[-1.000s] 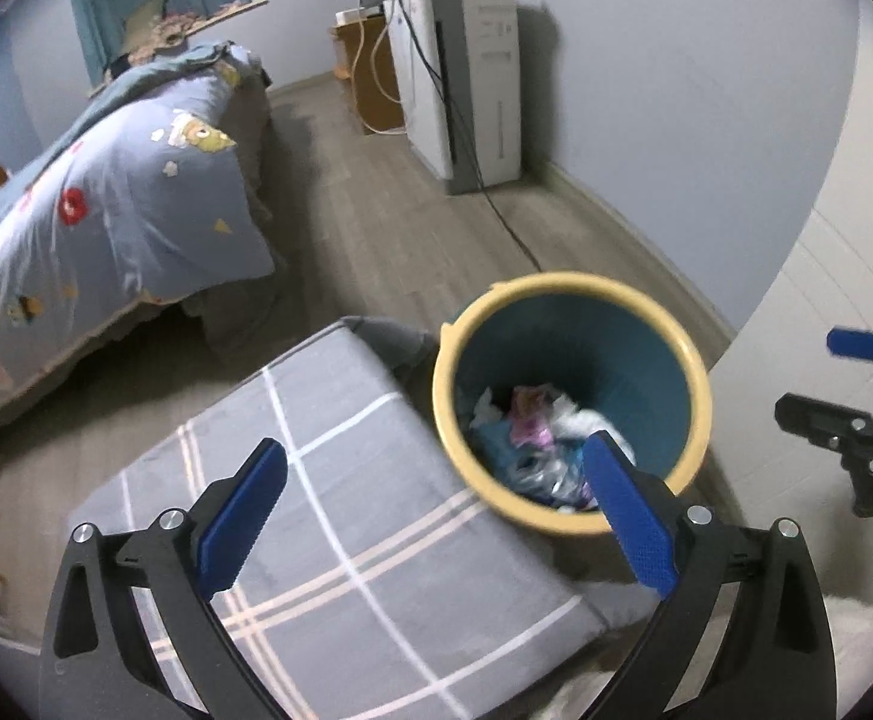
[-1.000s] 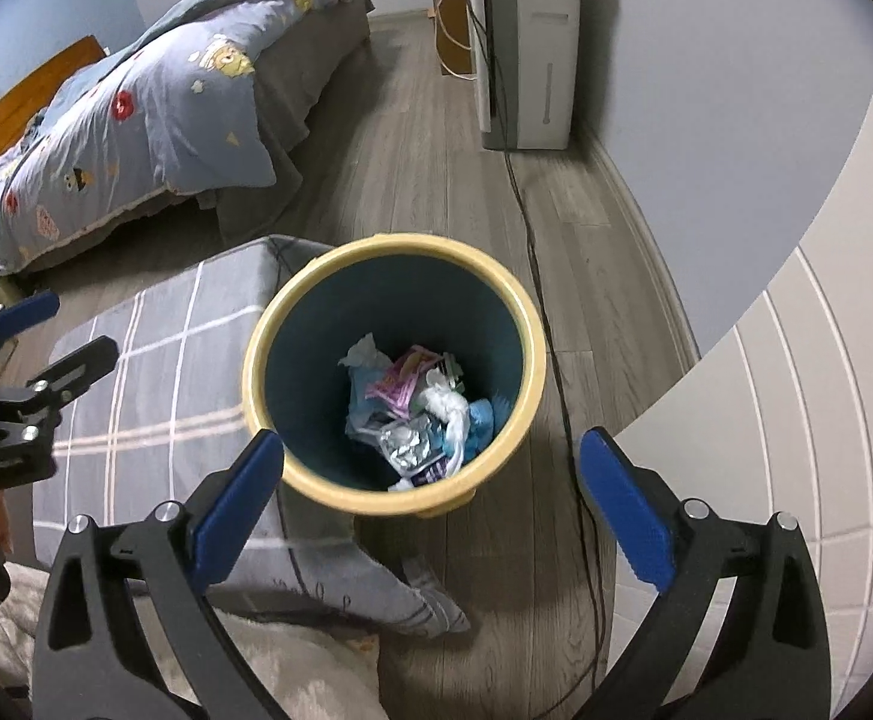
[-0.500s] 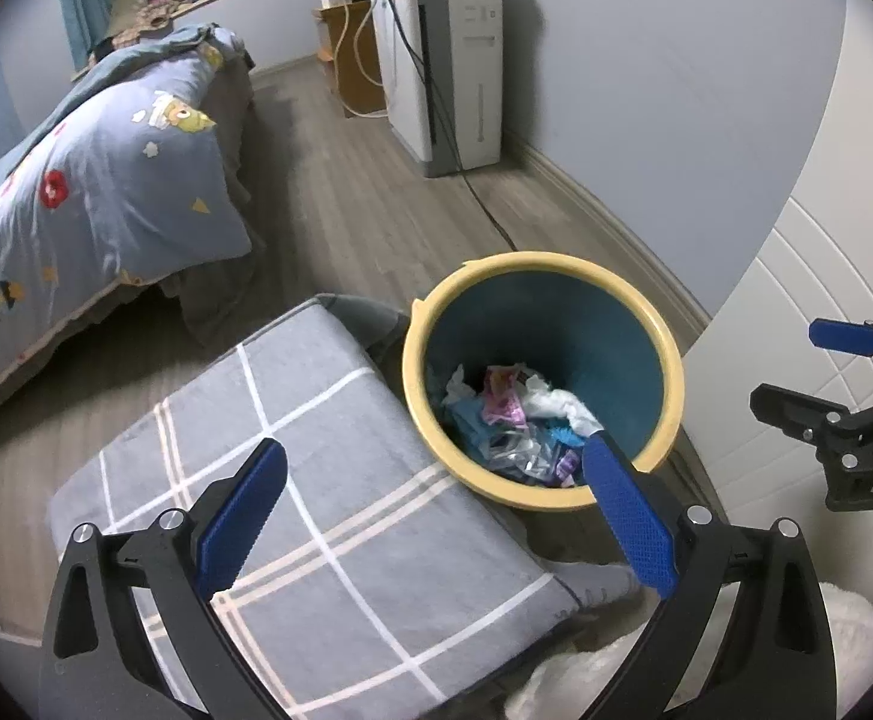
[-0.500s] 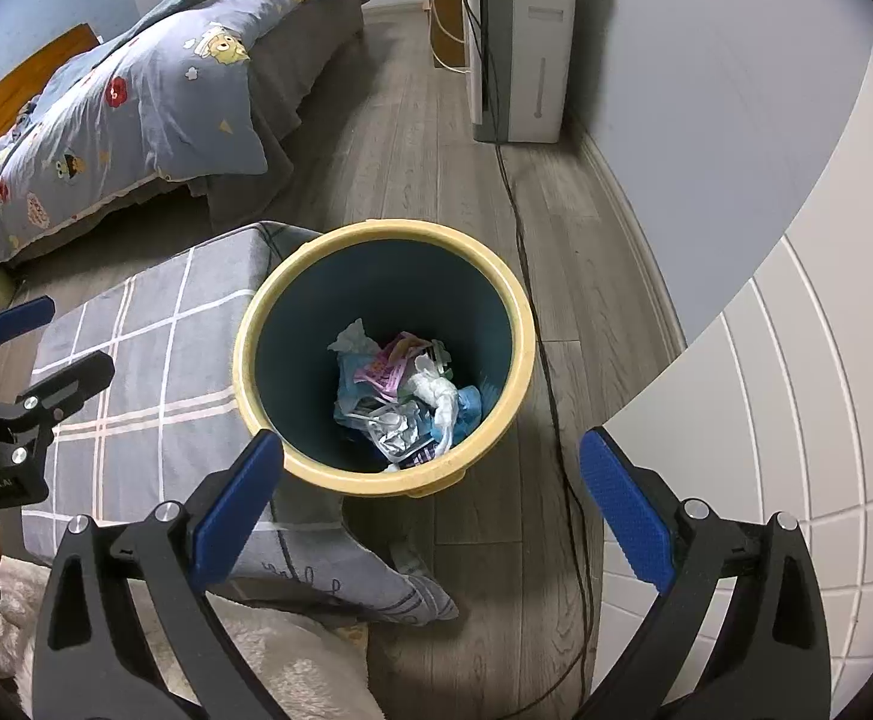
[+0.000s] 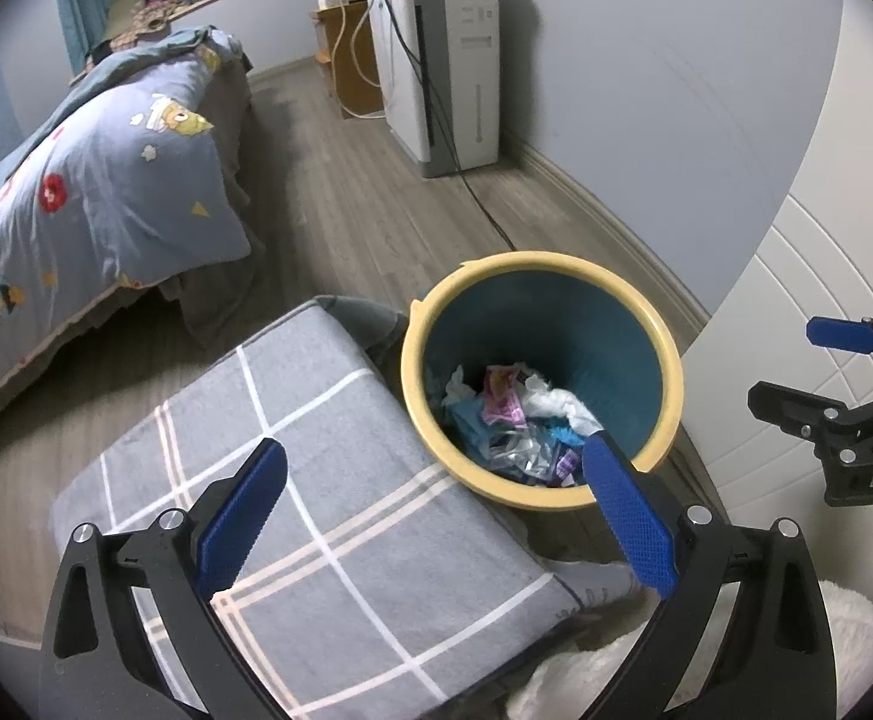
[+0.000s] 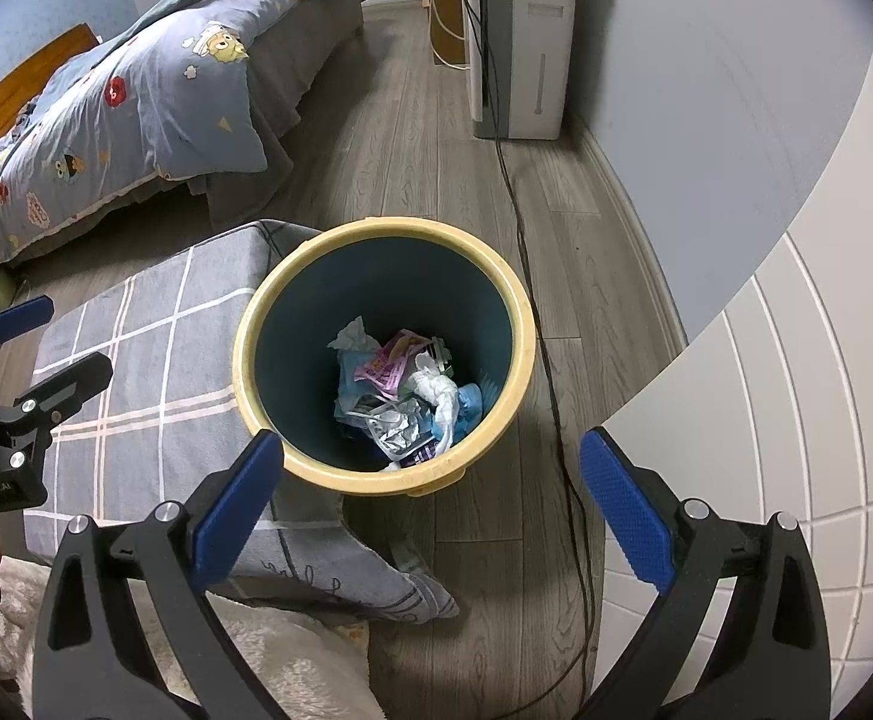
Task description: Collect trash
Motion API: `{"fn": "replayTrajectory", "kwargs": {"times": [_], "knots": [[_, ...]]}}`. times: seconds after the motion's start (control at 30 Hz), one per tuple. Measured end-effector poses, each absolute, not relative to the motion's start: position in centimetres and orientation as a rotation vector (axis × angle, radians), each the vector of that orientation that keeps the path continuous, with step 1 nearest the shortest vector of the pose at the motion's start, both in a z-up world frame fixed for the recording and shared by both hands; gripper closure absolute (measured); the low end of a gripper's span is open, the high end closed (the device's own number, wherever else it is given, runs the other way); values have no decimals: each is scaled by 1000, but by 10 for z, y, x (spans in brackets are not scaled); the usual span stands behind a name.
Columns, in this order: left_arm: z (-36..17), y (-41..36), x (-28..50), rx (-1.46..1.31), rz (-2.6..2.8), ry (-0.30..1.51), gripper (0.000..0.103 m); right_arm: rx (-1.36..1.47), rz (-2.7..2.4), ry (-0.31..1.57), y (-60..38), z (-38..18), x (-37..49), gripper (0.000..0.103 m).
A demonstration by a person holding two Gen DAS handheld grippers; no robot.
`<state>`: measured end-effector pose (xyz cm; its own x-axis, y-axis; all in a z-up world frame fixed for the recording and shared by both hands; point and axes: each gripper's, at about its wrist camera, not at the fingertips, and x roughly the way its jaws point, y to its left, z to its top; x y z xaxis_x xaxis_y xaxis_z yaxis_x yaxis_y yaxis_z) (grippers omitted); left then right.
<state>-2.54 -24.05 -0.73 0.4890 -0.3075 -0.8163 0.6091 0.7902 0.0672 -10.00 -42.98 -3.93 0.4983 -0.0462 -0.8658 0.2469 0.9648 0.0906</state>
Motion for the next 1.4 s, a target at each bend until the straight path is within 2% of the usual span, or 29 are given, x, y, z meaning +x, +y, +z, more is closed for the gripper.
{"fn": "replayTrajectory", "kwargs": {"times": [1.4], "knots": [[-12, -242, -26, 378, -581, 910, 5, 216, -178, 1048, -429, -44, -101, 6]]}}
